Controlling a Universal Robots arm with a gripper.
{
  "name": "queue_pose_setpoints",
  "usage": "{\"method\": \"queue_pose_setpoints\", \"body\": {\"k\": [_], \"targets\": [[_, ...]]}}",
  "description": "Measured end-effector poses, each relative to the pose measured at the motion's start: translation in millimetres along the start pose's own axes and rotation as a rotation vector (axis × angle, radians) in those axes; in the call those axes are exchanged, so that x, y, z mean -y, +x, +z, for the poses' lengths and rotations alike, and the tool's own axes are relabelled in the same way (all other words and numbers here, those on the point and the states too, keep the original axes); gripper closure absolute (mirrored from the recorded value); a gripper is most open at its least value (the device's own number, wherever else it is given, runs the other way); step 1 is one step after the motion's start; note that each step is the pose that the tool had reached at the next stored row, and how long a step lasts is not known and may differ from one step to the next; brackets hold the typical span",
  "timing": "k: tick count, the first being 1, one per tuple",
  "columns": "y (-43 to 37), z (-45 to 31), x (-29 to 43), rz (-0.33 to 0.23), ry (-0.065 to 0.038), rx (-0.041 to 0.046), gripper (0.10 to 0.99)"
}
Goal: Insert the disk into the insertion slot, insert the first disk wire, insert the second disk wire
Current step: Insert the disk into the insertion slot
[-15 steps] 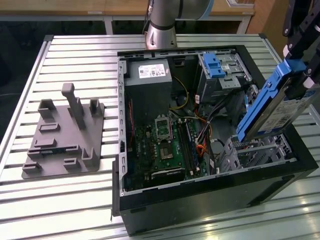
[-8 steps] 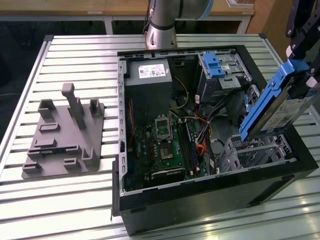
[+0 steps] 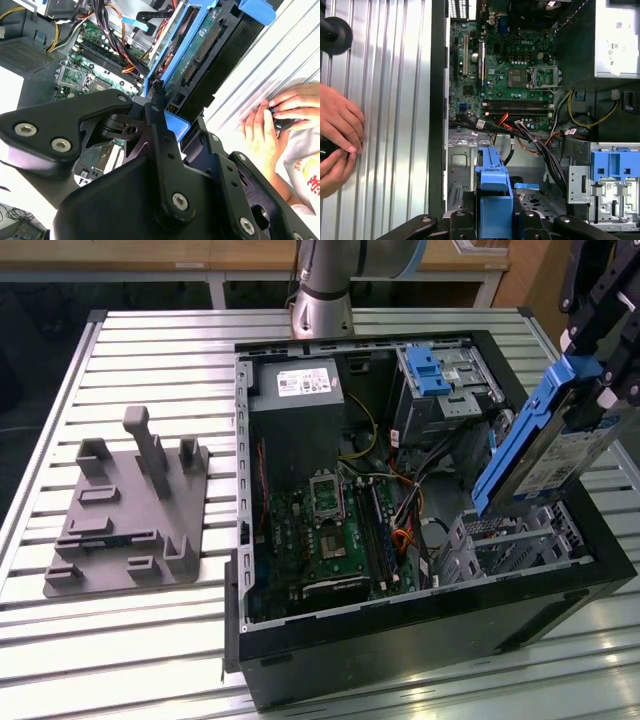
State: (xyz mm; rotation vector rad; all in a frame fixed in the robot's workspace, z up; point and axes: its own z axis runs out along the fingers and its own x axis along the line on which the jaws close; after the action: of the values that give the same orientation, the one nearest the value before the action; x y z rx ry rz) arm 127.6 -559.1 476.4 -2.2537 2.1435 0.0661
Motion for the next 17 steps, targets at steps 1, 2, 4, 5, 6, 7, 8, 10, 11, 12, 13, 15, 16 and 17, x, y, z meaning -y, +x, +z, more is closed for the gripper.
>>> {"method": "queue_pose_setpoints", "body": {"k": [1, 2, 4, 5, 6, 7, 8, 10, 11, 12, 13, 15, 16, 17], "targets": [[0.0, 1.0, 0.0, 0.0, 0.0, 0.0, 0.722], [0.1, 1.9, 0.0, 0.0, 0.0, 0.0, 0.722], [0.1, 3.2, 0.1, 0.0, 0.0, -0.0002, 0.722], [0.1, 3.7, 0.2, 0.0, 0.0, -0.0003, 0.722], [0.1, 4.3, 0.3, 0.0, 0.0, -0.0003, 0.722], [0.2, 5.1, 0.4, 0.0, 0.0, -0.0003, 0.722], [0.2, 5.9, 0.4, 0.0, 0.0, -0.0004, 0.722], [0.3, 7.8, 0.5, -0.001, 0.0, -0.0003, 0.722], [0.4, 8.7, 0.5, -0.001, 0.0, -0.0003, 0.722], [0.5, 9.6, 0.6, -0.001, 0.0, -0.0002, 0.722], [0.5, 10.4, 0.6, -0.001, 0.0, -0.0002, 0.722], [0.6, 11.8, 0.8, -0.002, 0.0, -0.0002, 0.722], [0.6, 12.5, 0.9, -0.002, 0.0, -0.0002, 0.722], [0.7, 13.2, 0.9, -0.002, 0.0, -0.0002, 0.722]]}}
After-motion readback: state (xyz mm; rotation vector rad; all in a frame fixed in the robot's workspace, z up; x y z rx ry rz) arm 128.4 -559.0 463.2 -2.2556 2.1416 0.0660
